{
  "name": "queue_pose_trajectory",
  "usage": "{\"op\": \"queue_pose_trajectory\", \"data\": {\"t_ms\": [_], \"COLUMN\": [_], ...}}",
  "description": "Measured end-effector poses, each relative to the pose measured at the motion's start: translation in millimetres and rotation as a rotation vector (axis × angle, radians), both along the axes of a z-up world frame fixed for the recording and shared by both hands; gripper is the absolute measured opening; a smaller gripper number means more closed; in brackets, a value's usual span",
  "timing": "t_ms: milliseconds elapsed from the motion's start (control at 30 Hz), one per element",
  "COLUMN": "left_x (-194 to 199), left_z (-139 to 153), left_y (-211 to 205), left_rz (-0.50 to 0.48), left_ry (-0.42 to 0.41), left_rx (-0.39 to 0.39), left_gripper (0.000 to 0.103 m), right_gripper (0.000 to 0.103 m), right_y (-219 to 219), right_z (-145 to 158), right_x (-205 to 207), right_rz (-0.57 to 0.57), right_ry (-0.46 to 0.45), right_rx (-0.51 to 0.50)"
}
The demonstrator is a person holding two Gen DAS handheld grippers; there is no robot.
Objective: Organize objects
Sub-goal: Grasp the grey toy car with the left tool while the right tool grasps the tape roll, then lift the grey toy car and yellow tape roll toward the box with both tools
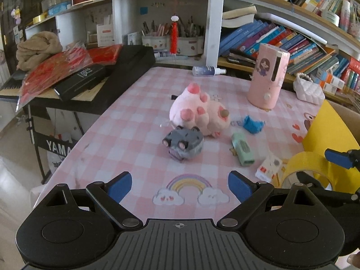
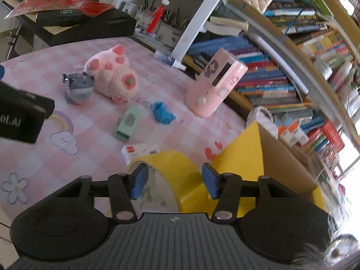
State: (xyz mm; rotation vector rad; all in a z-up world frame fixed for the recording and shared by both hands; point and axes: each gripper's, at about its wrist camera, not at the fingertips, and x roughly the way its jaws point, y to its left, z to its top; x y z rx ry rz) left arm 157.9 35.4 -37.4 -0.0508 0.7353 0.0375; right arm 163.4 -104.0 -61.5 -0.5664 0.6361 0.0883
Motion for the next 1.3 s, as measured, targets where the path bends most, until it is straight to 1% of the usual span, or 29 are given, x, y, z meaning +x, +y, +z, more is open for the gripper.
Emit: {"op": "queue_pose_trajectory", "data": {"t_ms": [33,133,200,300,400,567,633,733,767,800,967,1133,1300], "left_x": [4.0,20.3,33.3,48.5,67.2,93.5,101.3,108.0,109.2,109.7,101.5,80.7,55.5], "left_z": [0.0,-2.4,-5.3,-9.8,-17.4,-32.3,-37.5,-44.0,-46.4,-48.7,-44.6,-28.4,-7.9], "left_y": [0.5,1.3,1.0,-0.3,-2.7,-6.7,-6.8,-5.6,-5.1,-4.6,0.6,11.9,20.0], "left_rz": [0.002,0.012,0.019,0.024,0.02,0.018,0.021,0.019,0.016,0.017,0.023,0.027,0.026], "left_ry": [-0.002,-0.001,0.004,0.0,0.016,0.054,0.077,0.115,0.129,0.141,0.131,0.118,0.081], "left_rx": [-0.002,-0.012,-0.015,-0.013,-0.003,0.025,0.027,0.009,0.001,0.0,-0.025,-0.098,-0.153], "left_gripper": [0.094,0.094,0.094,0.093,0.093,0.093,0.088,0.074,0.064,0.061,0.06,0.061,0.061], "right_gripper": [0.042,0.028,0.015,0.007,0.007,0.007,0.007,0.007,0.007,0.007,0.007,0.007,0.007], "right_y": [-1.6,-6.9,-14.3,-26.7,-32.1,-35.9,-37.6,-38.0,-38.2,-38.3,-40.6,-40.4,-43.2], "right_z": [-0.3,2.8,7.9,14.8,23.8,32.9,33.1,33.0,32.6,32.2,30.2,30.6,30.1], "right_x": [3.8,15.1,23.6,32.6,35.7,41.9,43.5,46.8,48.3,49.6,52.1,50.5,46.5], "right_rz": [0.003,0.002,-0.002,-0.014,-0.006,0.013,0.021,0.033,0.035,0.036,0.017,0.005,-0.03], "right_ry": [-0.007,-0.017,-0.005,0.035,0.028,0.031,0.043,0.055,0.059,0.062,0.085,0.092,0.117], "right_rx": [-0.004,0.019,0.082,0.208,0.285,0.348,0.369,0.38,0.381,0.38,0.396,0.412,0.46]}}
